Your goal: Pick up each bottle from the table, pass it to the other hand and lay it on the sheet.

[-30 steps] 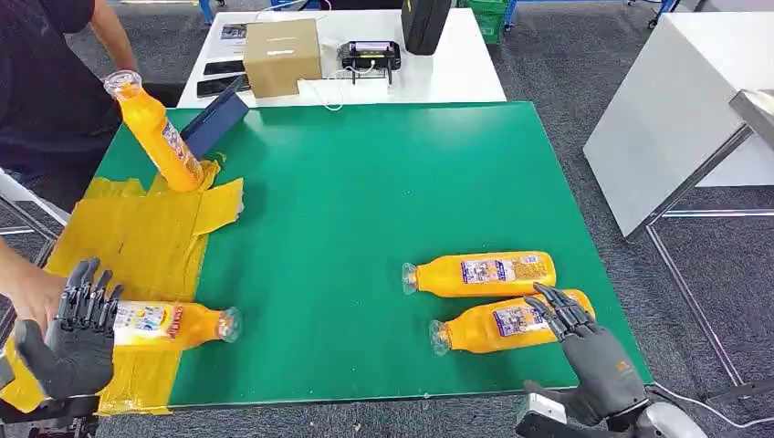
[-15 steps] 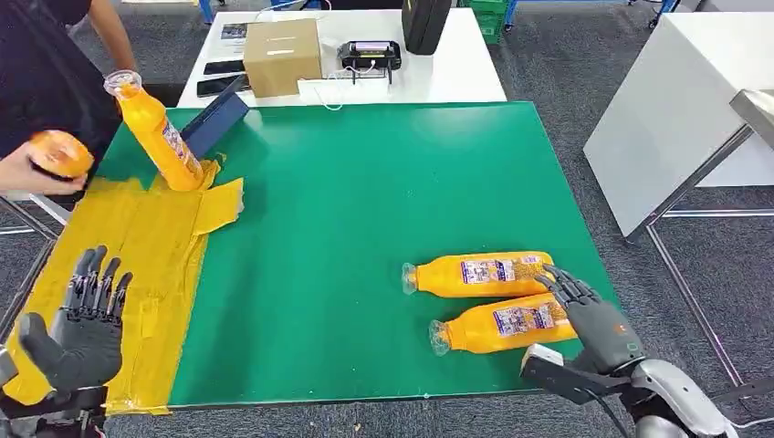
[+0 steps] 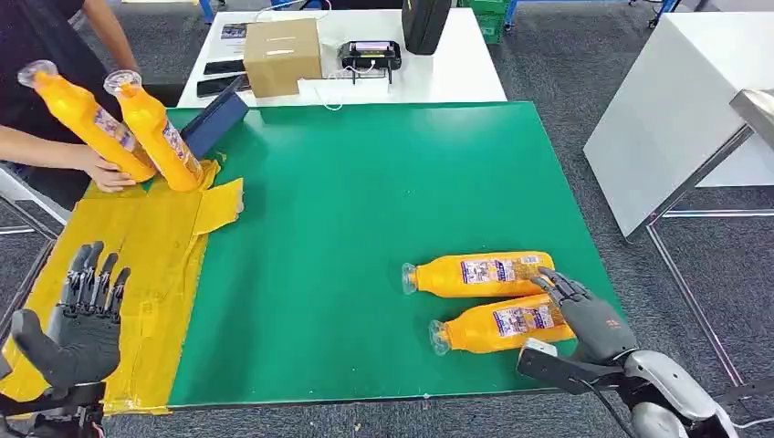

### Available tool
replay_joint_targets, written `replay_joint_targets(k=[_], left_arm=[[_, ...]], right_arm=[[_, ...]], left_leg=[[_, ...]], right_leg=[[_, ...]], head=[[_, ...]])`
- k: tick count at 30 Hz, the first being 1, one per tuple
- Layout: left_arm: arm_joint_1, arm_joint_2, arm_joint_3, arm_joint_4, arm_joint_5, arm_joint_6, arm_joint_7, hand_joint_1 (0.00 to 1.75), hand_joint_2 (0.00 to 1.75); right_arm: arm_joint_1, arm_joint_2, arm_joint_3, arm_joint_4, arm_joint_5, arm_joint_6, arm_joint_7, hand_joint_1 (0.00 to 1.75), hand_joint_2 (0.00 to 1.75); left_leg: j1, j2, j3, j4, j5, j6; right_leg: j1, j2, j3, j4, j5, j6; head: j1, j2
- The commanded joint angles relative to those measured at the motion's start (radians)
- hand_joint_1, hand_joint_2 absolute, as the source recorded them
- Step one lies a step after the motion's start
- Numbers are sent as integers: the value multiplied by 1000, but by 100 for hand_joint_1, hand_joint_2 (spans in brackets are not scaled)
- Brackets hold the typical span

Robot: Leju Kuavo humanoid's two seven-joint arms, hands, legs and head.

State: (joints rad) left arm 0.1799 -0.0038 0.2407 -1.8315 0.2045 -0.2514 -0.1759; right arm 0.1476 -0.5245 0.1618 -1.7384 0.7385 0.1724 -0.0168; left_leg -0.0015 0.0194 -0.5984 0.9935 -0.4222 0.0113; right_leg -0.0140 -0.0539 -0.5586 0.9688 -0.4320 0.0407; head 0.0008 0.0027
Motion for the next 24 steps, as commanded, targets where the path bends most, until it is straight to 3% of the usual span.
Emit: replay_joint_targets(k=[1, 12, 17, 20, 21, 22, 24], left_arm=[[-43, 18, -18, 59, 18, 2, 5, 0, 0], [-49, 19, -16, 66, 35, -3, 5, 0, 0], [-55, 13, -21, 75, 50, -13, 9, 0, 0], [-83, 18, -35, 100, 57, -18, 12, 0, 0], [-104, 20, -44, 119, 60, -16, 14, 0, 0], [-115, 22, -49, 130, 61, -14, 15, 0, 0], [-147, 29, -64, 159, 68, -12, 16, 0, 0]], right_arm=[[-50, -25, 75, 130, -6, 20, 0, 0, 175], [-75, -31, 92, 184, 34, 17, 22, 0, 175], [-108, -30, 121, 251, 141, -10, 34, 0, 175], [-142, -60, 169, 321, 163, 42, 17, 0, 175], [-152, -81, 186, 350, 158, 56, 3, 19, 175], [-157, -91, 196, 367, 153, 62, -14, 175, 175], [-167, -125, 234, 395, 139, 89, -39, 175, 175]], left_leg=[[1, -1, 3, -1, 0, -1], [1, -1, 4, -2, -1, -1], [1, 0, 3, -1, 0, -1], [1, -1, 5, -2, 0, -1], [1, -1, 4, -2, 0, -1], [1, -2, 3, -1, 0, -1], [1, -3, 4, -1, 0, -1]], right_leg=[[1, 3, 4, -2, 0, -1], [0, 4, 5, -2, 0, -2], [0, 3, 3, -2, 0, -1], [1, 5, 6, -3, 0, -2], [1, 4, 5, -3, 0, -1], [0, 2, 4, -2, 0, -1], [0, 2, 5, -2, 0, -1]], head=[[0, 0], [0, 0], [0, 0], [0, 0], [0, 0], [0, 0], [0, 0]])
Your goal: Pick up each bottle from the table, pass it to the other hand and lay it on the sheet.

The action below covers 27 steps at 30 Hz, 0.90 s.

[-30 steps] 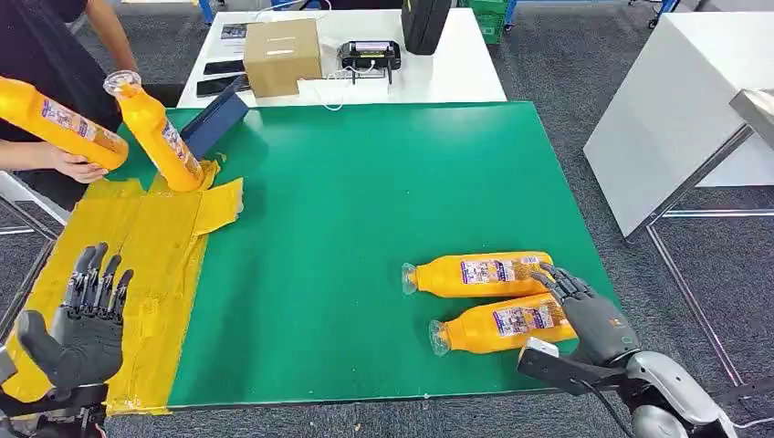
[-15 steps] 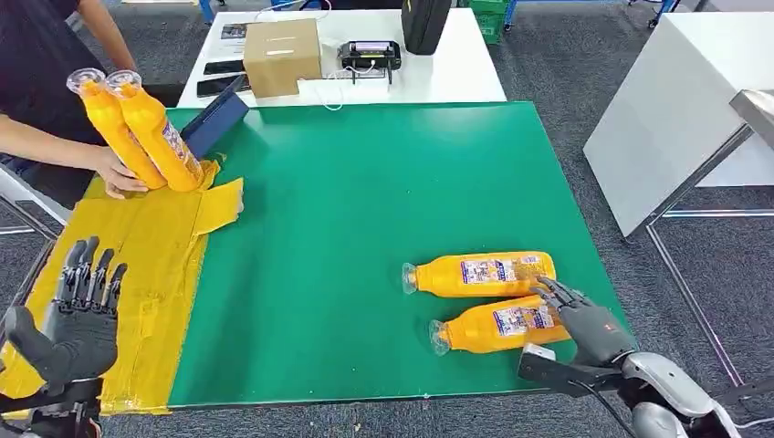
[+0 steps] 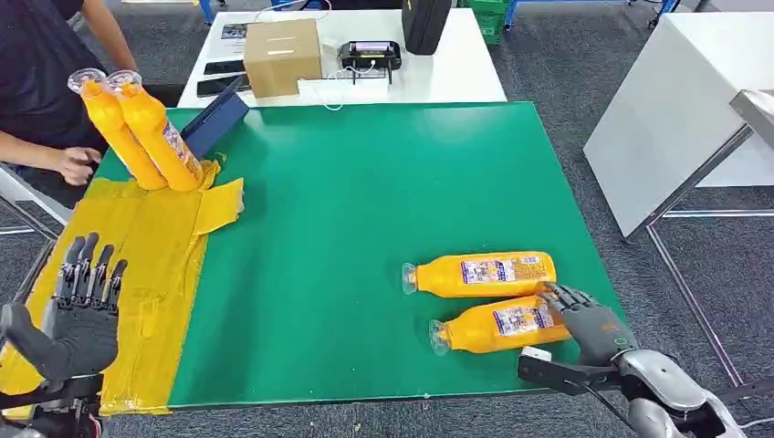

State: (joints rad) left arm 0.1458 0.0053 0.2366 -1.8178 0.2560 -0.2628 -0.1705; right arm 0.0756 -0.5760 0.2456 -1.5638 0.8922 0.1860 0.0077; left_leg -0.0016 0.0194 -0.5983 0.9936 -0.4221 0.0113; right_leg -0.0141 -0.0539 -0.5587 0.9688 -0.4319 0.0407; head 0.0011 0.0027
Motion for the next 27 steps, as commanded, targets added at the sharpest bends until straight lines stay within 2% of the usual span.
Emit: replay_joint_targets(k=[1, 3, 8, 9, 12, 18, 24, 25, 26, 27], left_arm=[[-120, 22, -64, 154, 17, 0, 11, 0, 0], [-149, 27, -84, 161, 28, 17, 25, 0, 0], [-154, 37, -101, 174, 38, 18, 23, 0, 0], [-155, 39, -104, 183, 39, 17, 22, 0, 0], [-177, 43, -124, 193, 50, 27, 27, 0, 0], [-171, 44, -122, 199, 51, 28, 25, 0, 0], [-185, 43, -130, 197, 53, 29, 26, 0, 0], [-197, 43, -138, 199, 56, 34, 32, 0, 0], [-209, 44, -147, 201, 55, 39, 35, 0, 0], [-207, 46, -150, 208, 57, 41, 36, 0, 0]], right_arm=[[-95, -78, 157, 225, -16, 78, -69, 175, 175], [-124, -85, 216, 238, -21, 109, -81, 175, 175], [-117, -112, 265, 243, -38, 114, -86, 175, 175], [-111, -123, 277, 247, -39, 115, -89, 175, 175], [-122, -143, 331, 249, -60, 127, -90, 175, 175], [-115, -152, 330, 253, -67, 120, -91, 175, 175], [-126, -151, 352, 251, -60, 130, -94, 175, 175], [-129, -155, 370, 250, -59, 141, -89, 63, 175], [-130, -159, 386, 247, -55, 142, -90, 0, 175], [-118, -173, 393, 252, -56, 141, -86, 0, 175]], left_leg=[[1, -3, 3, -1, 1, 0], [1, -4, 5, -1, 1, 0], [1, -3, 8, -1, 1, 0], [2, -6, 10, -3, 1, -1], [2, -6, 13, -2, 0, -1], [2, -3, 16, -1, -2, 1], [3, -7, 17, -3, -1, 1], [3, -6, 17, -2, -1, 1], [3, -5, 17, -1, -1, 1], [3, -7, 17, -2, -1, 1]], right_leg=[[0, 1, 4, -2, 0, -1], [1, 1, 6, -3, 0, -1], [1, 0, 8, -3, 0, -1], [1, -1, 11, -4, 0, -2], [2, -1, 5, -4, -1, -2], [1, -1, 7, -4, -1, -1], [2, -1, 9, -6, -1, -2], [2, -2, 9, -5, -1, -2], [2, -2, 9, -5, -1, -1], [2, -2, 10, -6, -1, -2]], head=[[0, 0], [0, 0], [0, 0], [0, 0], [0, 0], [0, 0], [0, 0], [0, 0], [0, 0], [0, 0]])
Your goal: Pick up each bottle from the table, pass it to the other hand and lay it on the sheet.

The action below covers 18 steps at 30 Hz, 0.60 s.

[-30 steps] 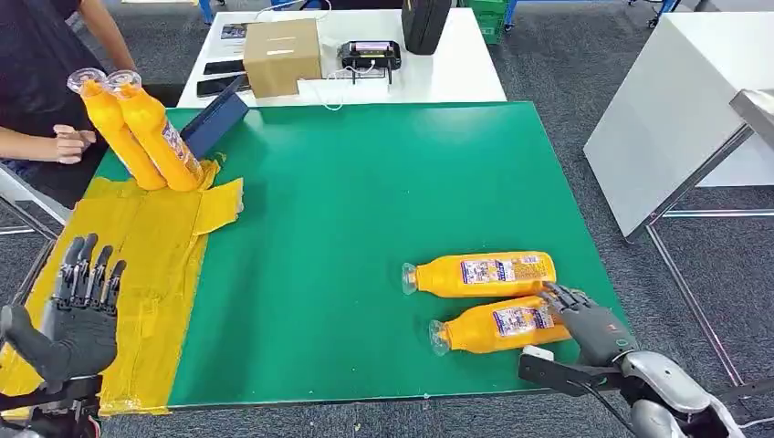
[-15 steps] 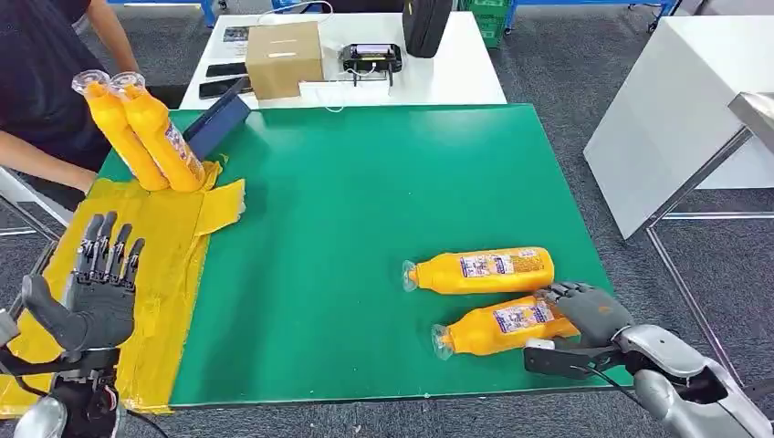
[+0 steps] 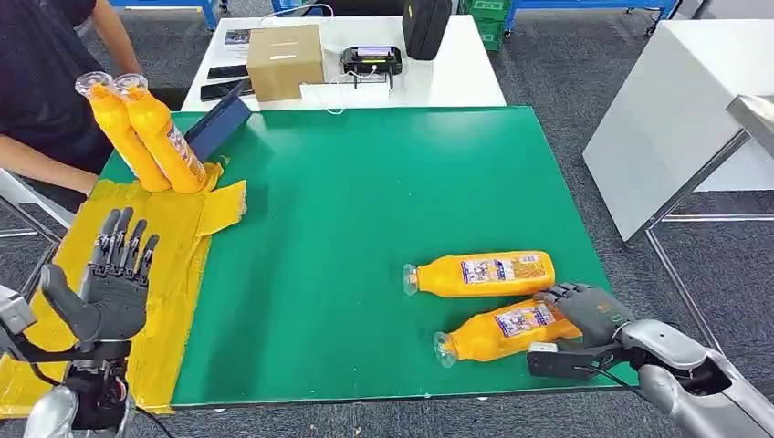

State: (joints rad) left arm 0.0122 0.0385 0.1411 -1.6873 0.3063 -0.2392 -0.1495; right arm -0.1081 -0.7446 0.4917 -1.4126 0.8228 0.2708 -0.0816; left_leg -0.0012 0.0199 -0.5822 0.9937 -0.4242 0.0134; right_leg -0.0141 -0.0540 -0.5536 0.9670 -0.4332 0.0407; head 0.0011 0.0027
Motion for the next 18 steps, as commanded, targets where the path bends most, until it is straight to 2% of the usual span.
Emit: replay_joint_targets(k=[1, 7, 8, 13, 14, 16, 18], left_arm=[[-79, 14, -59, 85, 13, 15, 11, 0, 0], [-108, 24, -91, 108, 24, 30, 11, 0, 0], [-118, 25, -97, 113, 26, 29, 11, 0, 0], [-140, 29, -119, 141, 34, 33, 10, 0, 0], [-148, 29, -124, 143, 32, 35, 12, 0, 0], [-138, 32, -119, 144, 36, 37, 8, 0, 0], [-131, 35, -111, 128, 38, 41, 10, 0, 0]], right_arm=[[72, -13, 155, 103, 11, 53, 3, 0, 175], [87, -60, 190, 88, -31, 65, 16, 0, 175], [86, -66, 198, 80, -33, 68, 15, 0, 175], [112, -104, 209, 72, -83, 82, 32, 0, 175], [113, -101, 210, 70, -91, 83, 36, 173, 175], [121, -80, 191, 89, -136, 60, 48, 175, 175], [105, -24, 176, 111, -166, 42, 63, 175, 175]], left_leg=[[3, -6, 2, -2, 1, -1], [1, -8, -2, -1, 1, -1], [2, -6, 2, -1, 0, -1], [2, -10, 2, -1, 1, 0], [2, -8, 3, -1, 0, 0], [2, -7, 4, -1, 0, 0], [2, -7, 4, -2, 1, 0]], right_leg=[[2, -2, 5, -4, 0, -2], [1, -2, 3, -2, 0, -2], [1, -1, 9, -3, 0, -1], [1, -5, 6, -4, -1, -1], [1, -4, 7, -4, -1, 0], [1, -4, 8, -6, -1, 0], [2, -3, 9, -7, 0, 0]], head=[[1, 0], [0, 0], [-1, 0], [-1, 0], [-2, 0], [-1, 0], [-1, 0]])
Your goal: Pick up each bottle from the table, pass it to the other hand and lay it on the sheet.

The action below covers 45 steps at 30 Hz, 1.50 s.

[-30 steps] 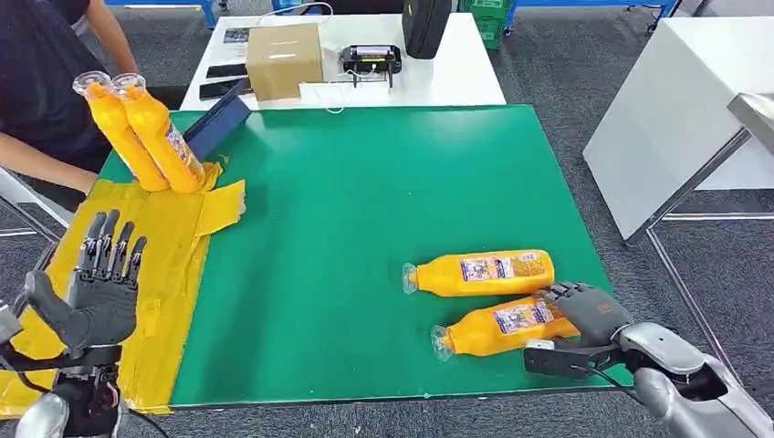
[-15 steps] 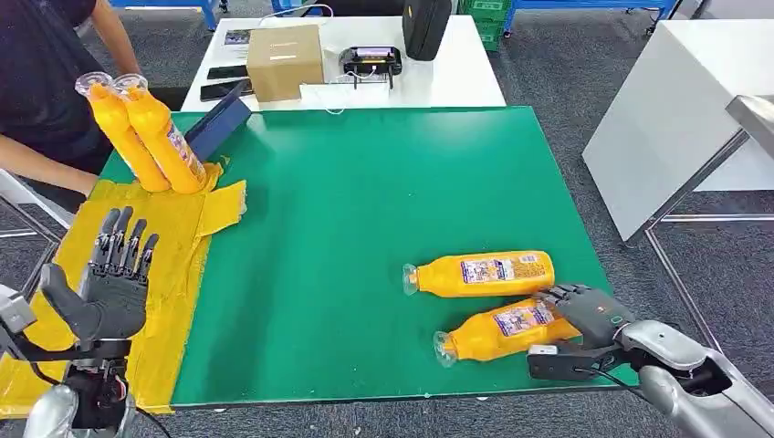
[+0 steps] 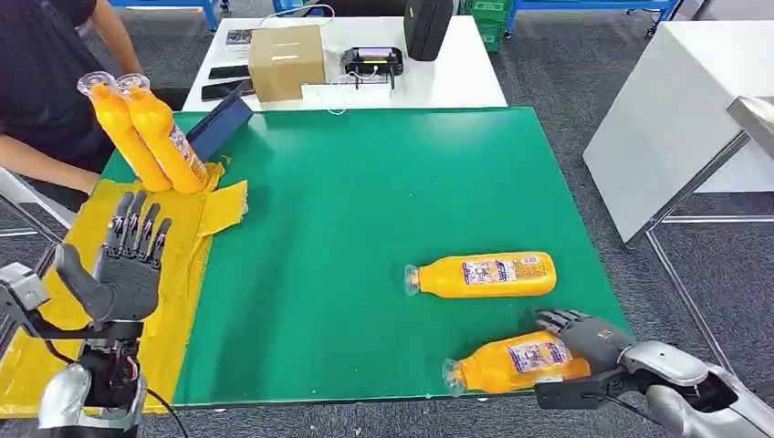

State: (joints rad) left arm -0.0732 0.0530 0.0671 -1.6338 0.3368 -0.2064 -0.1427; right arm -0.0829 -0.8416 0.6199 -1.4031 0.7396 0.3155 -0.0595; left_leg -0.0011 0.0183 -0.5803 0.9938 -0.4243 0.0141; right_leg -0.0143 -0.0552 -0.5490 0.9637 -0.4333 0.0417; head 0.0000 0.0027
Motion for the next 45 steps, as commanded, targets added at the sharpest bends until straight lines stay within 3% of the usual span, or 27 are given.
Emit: replay_joint_targets(k=[1, 9, 13, 17, 18, 23, 29, 36, 45], left_arm=[[-33, 23, -30, 66, 9, 9, 2, 0, 0], [92, 13, 64, -31, 12, -8, -14, 0, 0], [204, -16, 123, -139, 13, -35, -10, 0, 0], [271, -66, 124, -207, -47, -24, 1, 0, 0], [277, -69, 118, -214, -61, -21, -1, 0, 175], [295, -104, 45, -254, -99, -33, -19, 0, 175], [286, -107, -8, -267, -108, -61, -34, 0, 175], [214, -118, -257, -280, -193, -17, -43, 0, 175], [171, -110, -315, -246, -173, -19, -32, 0, 175]], right_arm=[[77, 93, 33, 116, -103, -17, 47, 175, 175], [77, 304, -136, 91, -180, -162, 54, 175, 175], [149, 515, -315, -119, -268, -252, 51, 175, 175], [214, 616, -379, -354, -403, -221, 39, 175, 175], [225, 632, -391, -387, -427, -226, 20, 175, 175], [206, 698, -408, -474, -470, -226, -32, 175, 175], [162, 724, -400, -455, -453, -233, -61, 175, 175], [5, 789, -277, -319, -458, -225, 14, 175, 175], [-86, 800, -108, -238, -423, -220, 65, 175, 175]], left_leg=[[3, -6, 2, -3, 1, -1], [4, 5, 3, -5, 0, -2], [6, 17, 5, -3, -2, -2], [6, 18, 1, -2, -2, -3], [6, 16, 0, -1, -2, -3], [6, 6, -10, 1, 0, -4], [5, 4, -13, -1, 2, -4], [4, 6, -15, 0, 3, -4], [3, 8, -14, -1, 3, -3]], right_leg=[[2, 0, 6, -6, 1, -2], [3, 12, 9, -7, 4, -4], [6, 18, 12, -5, 6, -5], [7, 19, 7, -1, 4, -6], [7, 16, 6, -1, 4, -5], [6, 9, -1, 3, 2, -5], [5, 6, -4, 1, 3, -4], [4, 7, -5, 1, 5, -4], [4, 9, -4, 1, 5, -4]], head=[[0, 0], [0, 0], [1, 0], [0, 0], [0, 0], [1, 0], [1, 0], [0, 0], [0, 0]])
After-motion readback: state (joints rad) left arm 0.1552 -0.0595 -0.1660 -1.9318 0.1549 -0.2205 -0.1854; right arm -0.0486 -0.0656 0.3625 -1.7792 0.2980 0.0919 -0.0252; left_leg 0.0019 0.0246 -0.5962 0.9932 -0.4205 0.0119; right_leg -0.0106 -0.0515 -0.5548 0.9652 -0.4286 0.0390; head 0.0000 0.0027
